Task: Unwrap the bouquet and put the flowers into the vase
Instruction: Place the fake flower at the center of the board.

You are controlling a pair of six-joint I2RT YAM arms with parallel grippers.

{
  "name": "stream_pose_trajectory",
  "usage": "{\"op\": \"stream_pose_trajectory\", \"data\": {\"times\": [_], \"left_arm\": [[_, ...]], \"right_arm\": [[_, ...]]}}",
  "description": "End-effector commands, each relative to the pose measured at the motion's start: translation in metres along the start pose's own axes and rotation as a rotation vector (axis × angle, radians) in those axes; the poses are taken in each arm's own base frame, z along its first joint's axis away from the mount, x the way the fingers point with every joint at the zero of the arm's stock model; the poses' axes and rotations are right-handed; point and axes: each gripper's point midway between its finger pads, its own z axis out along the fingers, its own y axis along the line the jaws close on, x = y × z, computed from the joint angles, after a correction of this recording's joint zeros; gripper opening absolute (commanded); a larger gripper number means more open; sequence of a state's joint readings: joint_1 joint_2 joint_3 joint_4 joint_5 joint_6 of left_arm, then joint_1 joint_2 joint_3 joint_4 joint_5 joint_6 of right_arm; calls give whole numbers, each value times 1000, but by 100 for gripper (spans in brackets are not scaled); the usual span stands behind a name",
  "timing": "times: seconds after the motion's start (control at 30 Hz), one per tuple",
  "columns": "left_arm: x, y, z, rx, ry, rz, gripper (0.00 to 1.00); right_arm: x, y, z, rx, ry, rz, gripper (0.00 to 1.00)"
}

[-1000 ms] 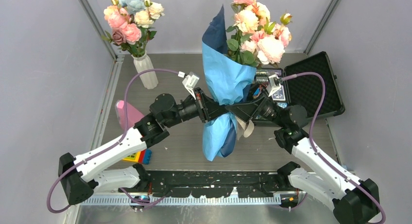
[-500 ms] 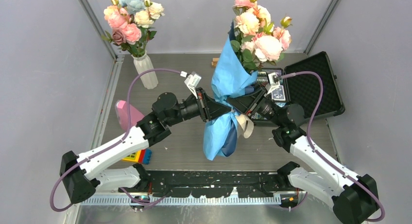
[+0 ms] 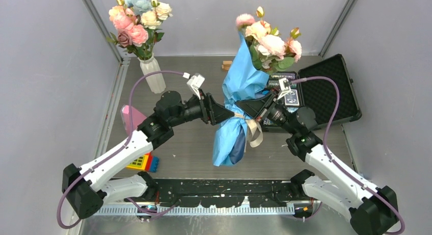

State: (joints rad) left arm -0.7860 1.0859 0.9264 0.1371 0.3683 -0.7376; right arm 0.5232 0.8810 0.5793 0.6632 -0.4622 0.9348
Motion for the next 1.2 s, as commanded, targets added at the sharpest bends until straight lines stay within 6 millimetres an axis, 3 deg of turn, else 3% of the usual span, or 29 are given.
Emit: {"op": "stream_pose_trajectory", "data": {"times": [0.0, 0.03, 0.13, 0.17, 0.27, 0.37, 0.4, 0.57, 0.67, 0.8, 1.03, 1.17], "left_arm": [[10, 25, -28, -108, 115, 53, 74], [13, 27, -34, -121, 147, 78, 80], [16, 28, -54, -171, 237, 188, 95], [18, 32, -64, -211, 271, 217, 98], [3, 50, -83, -335, 271, 301, 100], [-14, 74, -98, -442, 237, 328, 100], [-18, 82, -102, -472, 223, 327, 100], [-34, 131, -126, -688, 159, 379, 100], [-31, 146, -136, -762, 149, 399, 100], [-26, 147, -141, -764, 132, 408, 100], [-33, 146, -150, -796, 88, 427, 100], [-31, 146, -150, -792, 88, 425, 100]], "right_arm": [[-24, 2, -9, 107, -52, -161, 0], [-33, 5, -13, 135, -74, -188, 0], [-29, -16, -33, 300, -9, -281, 0], [-37, -17, -37, 345, -20, -306, 0], [-31, -40, -60, 508, 61, -374, 0], [-33, -48, -71, 599, 126, -409, 0], [-25, -59, -77, 651, 183, -410, 0], [-7, -74, -90, 746, 373, -394, 0], [11, -88, -90, 767, 456, -358, 0], [38, -113, -83, 793, 488, -317, 0], [76, -170, -52, 867, 538, -405, 0], [96, -190, -29, 878, 558, -434, 0]]}}
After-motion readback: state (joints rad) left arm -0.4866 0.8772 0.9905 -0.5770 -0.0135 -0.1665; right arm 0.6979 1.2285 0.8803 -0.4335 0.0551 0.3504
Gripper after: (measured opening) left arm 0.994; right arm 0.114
